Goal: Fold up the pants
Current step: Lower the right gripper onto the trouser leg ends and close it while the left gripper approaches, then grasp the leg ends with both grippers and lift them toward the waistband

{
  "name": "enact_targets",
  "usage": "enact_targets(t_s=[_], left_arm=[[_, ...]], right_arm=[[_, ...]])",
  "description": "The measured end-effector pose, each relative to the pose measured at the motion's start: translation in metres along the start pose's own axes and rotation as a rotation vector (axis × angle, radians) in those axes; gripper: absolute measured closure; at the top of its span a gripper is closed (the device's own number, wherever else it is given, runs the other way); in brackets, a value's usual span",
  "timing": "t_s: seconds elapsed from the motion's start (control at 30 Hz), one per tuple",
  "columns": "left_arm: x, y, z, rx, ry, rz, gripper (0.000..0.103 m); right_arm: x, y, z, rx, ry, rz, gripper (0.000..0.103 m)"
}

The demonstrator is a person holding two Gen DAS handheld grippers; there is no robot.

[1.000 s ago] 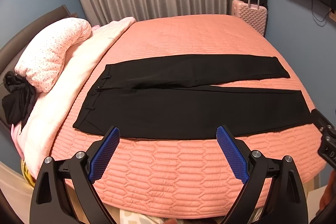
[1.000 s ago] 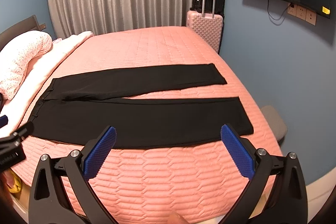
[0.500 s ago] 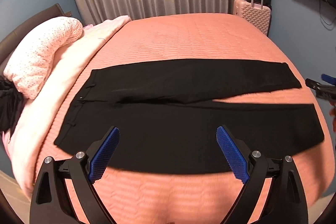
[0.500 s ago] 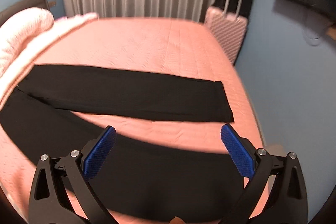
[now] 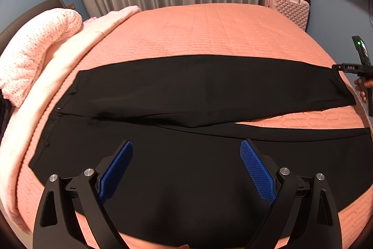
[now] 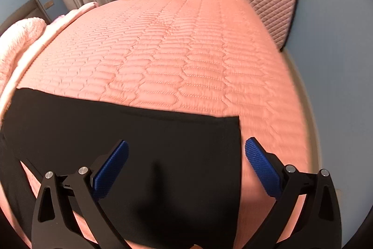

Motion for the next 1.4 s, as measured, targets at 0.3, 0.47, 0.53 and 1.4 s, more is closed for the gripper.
enact_targets(t_s=[0.3, 0.47, 0.53, 1.4], left_arm=[[0.018, 0.027, 0.001, 0.006, 0.04, -0.006, 0.011], [0.014, 0.041, -0.001, -0.045, 0.033, -0.042, 0.011], [0.006, 0.048, -0.001, -0.072, 0.035, -0.046, 0.011], [-0.381, 0.327, 0.143, -0.247, -0.432, -0.064, 0.029]], right_arm=[[0.009, 0.04, -0.005, -0.137, -0.118, 0.059, 0.005], [0.007, 0.023, -0.002, -0.069, -0.103, -0.025, 0.053], [0.012, 0.017, -0.001, -0.049, -0.074, -0.001, 0.08], [0.006, 0.025, -0.006, 0.0, 0.046, -0.129, 0.077]])
Point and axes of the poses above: each gripper's, at about its wrist camera, not at the fingertips, and y roughly the way its jaws point, x to its right, z to its top, the point moved 3 cm from there along y, roughly the way its jaws point, and after that the axes turned 7 degrees about z, right-handed, at the moved point
